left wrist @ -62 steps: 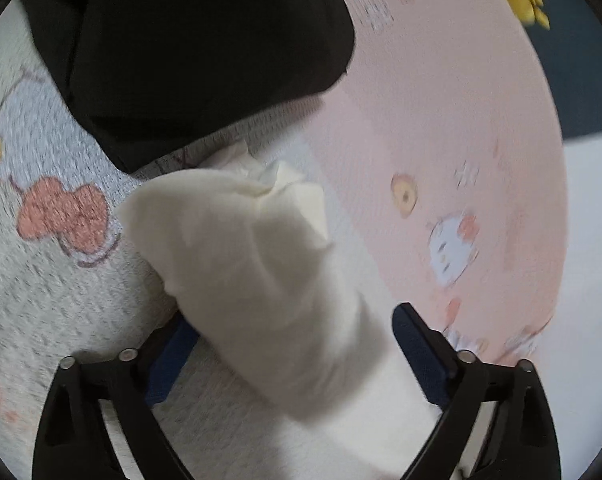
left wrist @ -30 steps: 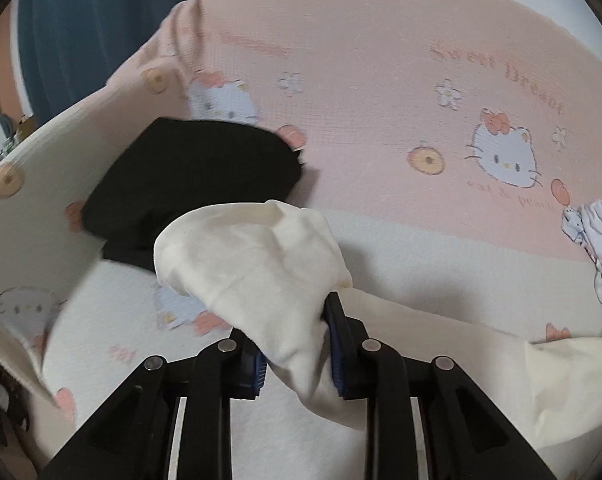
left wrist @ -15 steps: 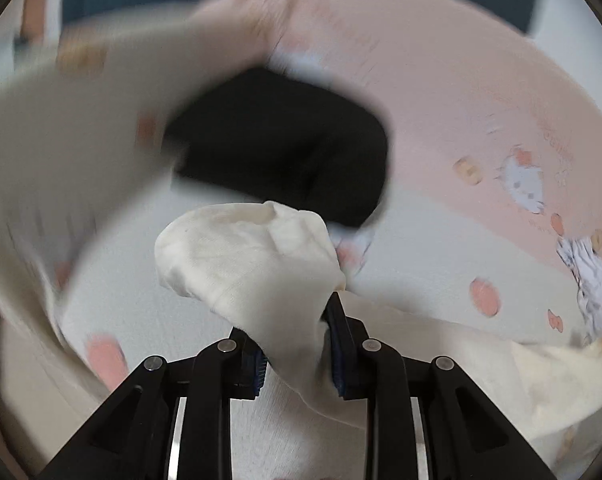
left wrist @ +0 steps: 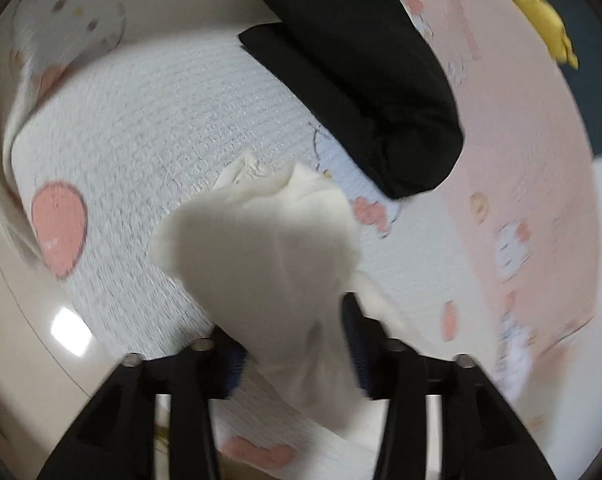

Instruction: Fold clothes

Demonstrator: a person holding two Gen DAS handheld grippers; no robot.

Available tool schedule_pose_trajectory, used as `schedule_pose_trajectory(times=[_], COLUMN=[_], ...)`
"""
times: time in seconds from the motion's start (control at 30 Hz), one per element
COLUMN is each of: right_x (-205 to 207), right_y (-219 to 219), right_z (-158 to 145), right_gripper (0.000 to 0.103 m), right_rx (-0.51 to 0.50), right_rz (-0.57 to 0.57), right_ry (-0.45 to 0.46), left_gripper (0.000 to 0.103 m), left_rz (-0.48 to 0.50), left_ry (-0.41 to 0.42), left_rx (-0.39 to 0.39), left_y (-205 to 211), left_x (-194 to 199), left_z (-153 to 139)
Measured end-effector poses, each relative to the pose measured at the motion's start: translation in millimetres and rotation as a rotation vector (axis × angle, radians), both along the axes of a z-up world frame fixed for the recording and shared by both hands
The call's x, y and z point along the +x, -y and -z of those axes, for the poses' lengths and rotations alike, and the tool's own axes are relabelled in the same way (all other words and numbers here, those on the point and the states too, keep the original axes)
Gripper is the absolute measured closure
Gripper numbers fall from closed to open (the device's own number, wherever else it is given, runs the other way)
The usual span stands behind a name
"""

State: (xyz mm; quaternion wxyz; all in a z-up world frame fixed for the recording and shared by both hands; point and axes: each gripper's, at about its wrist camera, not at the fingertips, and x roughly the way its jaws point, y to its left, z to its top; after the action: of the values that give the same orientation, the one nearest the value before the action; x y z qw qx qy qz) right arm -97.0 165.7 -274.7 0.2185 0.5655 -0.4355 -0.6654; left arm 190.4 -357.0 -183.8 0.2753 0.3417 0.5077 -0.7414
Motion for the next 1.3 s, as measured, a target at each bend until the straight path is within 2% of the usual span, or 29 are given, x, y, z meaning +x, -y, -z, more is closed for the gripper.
schedule_pose_trajectory(times=[0.07, 0.1, 0.17, 0.33, 0.47, 0.57, 0.63, 0.7, 0.77, 0.83, 0.97, 1.03, 1.13, 1.2, 1.3], right_x=[4, 6, 10, 19, 32, 45, 50, 54, 58, 61, 62, 60, 56, 58, 63], right_y=[-7, -12, -21, -41, -42, -33, -31, -31, -33, -33, -30, -22, -6, 0, 1], right_z=[-5, -8, -11, -18, -36, -53, -52, -46, -41, -43, -43, -42, -39, -38, -42], right_gripper=[0.045, 0.039, 0.039, 0.039, 0.039, 0.039, 0.039, 0.039, 0.039, 0.039, 0.039, 0.039, 0.039, 0.039, 0.039], right_rx=[0.011, 0.009, 0.021, 0.084, 0.249, 0.374, 0.351, 0.307, 0.285, 0.33, 0.358, 0.377, 0.446, 0.521, 0.562], right_rz=[0.009, 0.02, 0.039, 0.083, 0.042, -0.014, -0.036, -0.011, 0.027, 0.032, -0.001, -0.02, -0.068, -0.098, -0.097], right_ry=[-0.008, -0.011, -0.02, -0.051, -0.172, -0.282, -0.281, -0.241, -0.211, -0.233, -0.281, -0.3, -0.351, -0.403, -0.467], left_gripper=[0.031, 0.029, 0.028, 0.028, 0.028, 0.028, 0.028, 0.028, 0.028, 0.028, 0.028, 0.028, 0.029, 0.029, 0.029], left_rz=[-0.028, -0.026, -0.007, 0.113, 0.272, 0.377, 0.461, 0.544, 0.627, 0.717, 0.89, 0.969, 1.032, 1.066, 1.112], left_ry=[-0.044, -0.05, -0.047, 0.092, 0.106, 0.085, 0.083, 0.089, 0.106, 0.135, 0.163, 0.161, 0.152, 0.155, 0.17], left_rx=[0.027, 0.018, -0.006, -0.115, -0.165, -0.19, -0.204, -0.228, -0.288, -0.35, -0.395, -0.407, -0.394, -0.342, -0.251], left_y=[-2, -6, -15, -44, -74, -99, -119, -140, -165, -192, -242, -267, -294, -308, -326], left_x=[7, 7, 4, -22, -53, -78, -98, -116, -137, -163, -208, -228, -249, -260, -282], left_z=[-9, -16, -29, -54, -74, -92, -100, -108, -110, -109, -104, -101, -94, -88, -78])
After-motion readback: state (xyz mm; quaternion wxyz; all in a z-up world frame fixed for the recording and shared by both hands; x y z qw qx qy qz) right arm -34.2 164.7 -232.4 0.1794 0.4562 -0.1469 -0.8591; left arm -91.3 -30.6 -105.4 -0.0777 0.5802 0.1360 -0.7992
